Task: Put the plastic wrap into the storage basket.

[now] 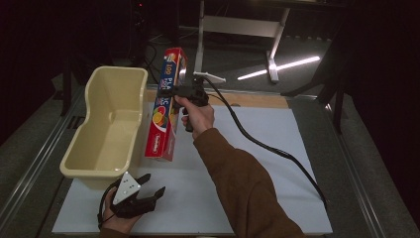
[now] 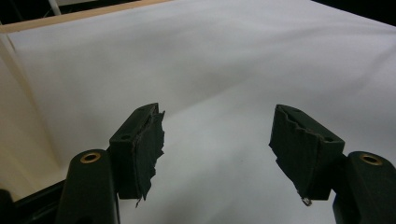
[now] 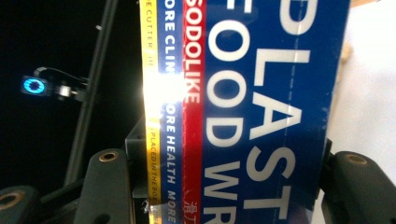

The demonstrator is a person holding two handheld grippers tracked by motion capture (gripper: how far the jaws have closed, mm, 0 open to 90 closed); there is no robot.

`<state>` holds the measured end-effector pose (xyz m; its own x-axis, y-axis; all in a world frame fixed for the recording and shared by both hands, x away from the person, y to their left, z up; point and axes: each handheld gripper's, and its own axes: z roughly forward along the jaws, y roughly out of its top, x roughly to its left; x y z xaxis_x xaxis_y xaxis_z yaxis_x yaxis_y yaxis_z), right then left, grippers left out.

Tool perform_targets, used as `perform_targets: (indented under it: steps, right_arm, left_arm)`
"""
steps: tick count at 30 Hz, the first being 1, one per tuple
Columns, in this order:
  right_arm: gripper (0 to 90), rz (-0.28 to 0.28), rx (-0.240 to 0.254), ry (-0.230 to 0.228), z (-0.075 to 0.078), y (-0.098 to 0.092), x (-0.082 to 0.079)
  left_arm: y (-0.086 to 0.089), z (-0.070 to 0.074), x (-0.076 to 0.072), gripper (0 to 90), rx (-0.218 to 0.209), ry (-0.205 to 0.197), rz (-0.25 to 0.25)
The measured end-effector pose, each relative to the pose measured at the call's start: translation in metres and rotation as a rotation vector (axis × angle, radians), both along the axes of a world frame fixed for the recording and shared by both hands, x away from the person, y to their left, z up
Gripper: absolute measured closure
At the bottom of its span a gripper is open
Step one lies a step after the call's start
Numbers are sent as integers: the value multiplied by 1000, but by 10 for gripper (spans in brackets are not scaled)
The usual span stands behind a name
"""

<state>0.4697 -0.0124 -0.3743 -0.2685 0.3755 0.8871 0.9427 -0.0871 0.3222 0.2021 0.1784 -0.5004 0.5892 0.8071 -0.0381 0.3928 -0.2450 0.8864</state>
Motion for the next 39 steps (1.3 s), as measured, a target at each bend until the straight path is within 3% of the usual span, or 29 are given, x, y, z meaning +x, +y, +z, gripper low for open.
perform_targets:
  steps: [2, 5, 10, 14, 18, 26, 33, 39]
  right_arm:
    - [403, 4, 19, 4, 0, 4, 0]
    - [403, 21, -4, -14, 5, 15, -2]
    - [403, 32, 15, -3, 8, 32, -5]
    - [403, 38, 23, 10, 8, 47, -5]
    - [403, 27, 64, 52, 4, 55, -4]
    - [403, 13, 78, 84, -5, 64, -3]
    - [402, 20, 79, 73, -11, 73, -6]
    - [402, 51, 62, 49, -9, 90, -11]
  left_arm:
    - [0, 0, 0, 340, 1, -1, 0]
    - [0, 0, 0, 340, -1, -5, -1]
    - [-1, 2, -4, 345, -1, -21, -5]
    - [-3, 2, -8, 345, 2, -29, -11]
    - [-2, 2, -8, 345, 7, -27, -13]
    - [-3, 2, -7, 345, -1, -30, -12]
    - [-3, 2, -7, 345, -2, -31, -16]
    - [-3, 2, -7, 345, -6, -33, -14]
